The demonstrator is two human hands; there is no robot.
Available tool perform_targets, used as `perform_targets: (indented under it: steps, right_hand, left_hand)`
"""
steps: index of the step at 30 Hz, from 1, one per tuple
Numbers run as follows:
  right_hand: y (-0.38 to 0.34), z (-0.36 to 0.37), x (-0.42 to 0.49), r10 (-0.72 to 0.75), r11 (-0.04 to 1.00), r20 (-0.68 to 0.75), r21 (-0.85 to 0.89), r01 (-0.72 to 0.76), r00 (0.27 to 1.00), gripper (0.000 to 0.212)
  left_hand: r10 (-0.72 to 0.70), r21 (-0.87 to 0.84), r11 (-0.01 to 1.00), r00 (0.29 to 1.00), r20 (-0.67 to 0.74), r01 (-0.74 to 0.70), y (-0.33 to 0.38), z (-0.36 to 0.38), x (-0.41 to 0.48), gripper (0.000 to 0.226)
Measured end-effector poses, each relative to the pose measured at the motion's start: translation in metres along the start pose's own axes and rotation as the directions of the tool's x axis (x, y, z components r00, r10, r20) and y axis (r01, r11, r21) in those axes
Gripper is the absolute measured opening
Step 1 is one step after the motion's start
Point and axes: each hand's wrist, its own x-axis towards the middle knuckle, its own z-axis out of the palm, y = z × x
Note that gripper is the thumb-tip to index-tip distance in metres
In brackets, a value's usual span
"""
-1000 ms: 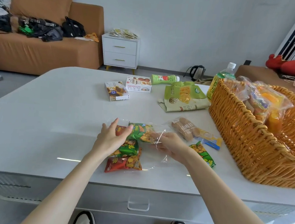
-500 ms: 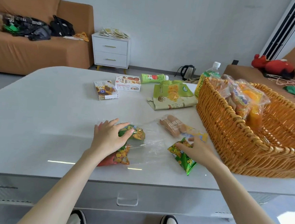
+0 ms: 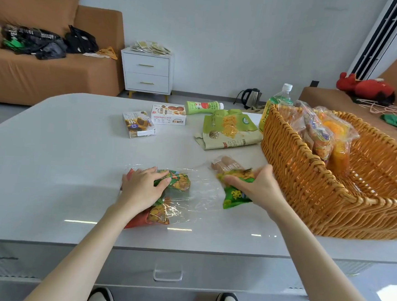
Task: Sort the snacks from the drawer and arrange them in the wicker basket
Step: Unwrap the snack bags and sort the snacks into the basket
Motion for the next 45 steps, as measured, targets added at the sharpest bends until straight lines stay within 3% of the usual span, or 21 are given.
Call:
perform_targets:
  steps: [5,10,13,16,18,20,26,31,36,39,41,45]
  right_hand:
    - [-0.01,0.022,0.011,0.024,0.986,0.206,-0.168,0.011,0.978,0.058]
    - [-0.013,0.046,0.019,0.103,0.98,0.357,0.122,-0.155,0.929,0.048]
    - [-0.013,0.054,0.023,0.15,0.886,0.514,0.31,-0.346,0.845,0.043]
    - [-0.016,0.053,0.022,0.148,0.703,0.606,0.491,-0.514,0.782,0.019]
    - [-0.016,0.055,0.02,0.158,0.586,0.625,0.564,-0.581,0.765,0.016]
    - [-0.015,0.062,0.018,0.166,0.537,0.626,0.591,-0.602,0.762,0.014]
    - [-0.017,0.075,0.014,0.116,0.742,0.689,0.419,-0.523,0.716,0.021]
    - [-0.019,0.099,0.013,0.104,0.799,0.619,0.414,-0.436,0.778,0.036]
    - [-0.022,0.068,0.018,0.134,0.942,0.523,0.196,-0.272,0.842,0.036]
    - [-0.015,0.055,0.022,0.18,0.965,0.53,0.069,-0.253,0.829,0.03]
    - [-0.013,0.058,0.022,0.181,0.946,0.551,0.13,-0.298,0.815,0.025]
    - [-0.011,0.085,0.017,0.141,0.904,0.483,0.292,-0.311,0.864,0.012]
  left_hand:
    - [-0.01,-0.031,0.999,1.0,0.008,0.011,0.001,-0.003,-0.003,0.043]
    - [0.002,-0.067,0.998,1.0,0.016,-0.001,-0.002,-0.004,-0.003,0.041]
    - [0.009,-0.079,0.997,1.0,0.012,-0.008,-0.004,-0.004,-0.003,0.041]
    - [0.011,-0.082,0.997,1.0,0.02,-0.009,-0.005,-0.004,-0.002,0.041]
    - [0.011,-0.096,0.995,1.0,0.022,-0.009,-0.005,-0.004,-0.001,0.042]
    - [0.011,-0.112,0.994,1.0,0.02,-0.009,-0.005,-0.005,-0.002,0.042]
    - [0.047,-0.145,0.989,0.998,0.051,-0.039,-0.008,-0.006,-0.002,0.04]
    - [0.113,-0.183,0.979,0.988,0.101,-0.093,-0.018,-0.005,0.0,0.047]
    - [0.102,-0.135,0.987,0.991,0.086,-0.089,-0.015,-0.007,-0.004,0.039]
    - [0.085,-0.102,0.992,0.993,0.084,-0.076,-0.01,-0.009,-0.004,0.039]
    - [0.079,-0.115,0.991,0.993,0.086,-0.069,-0.01,-0.009,-0.003,0.039]
    - [0.121,-0.075,0.991,0.985,0.125,-0.113,-0.014,-0.007,-0.002,0.038]
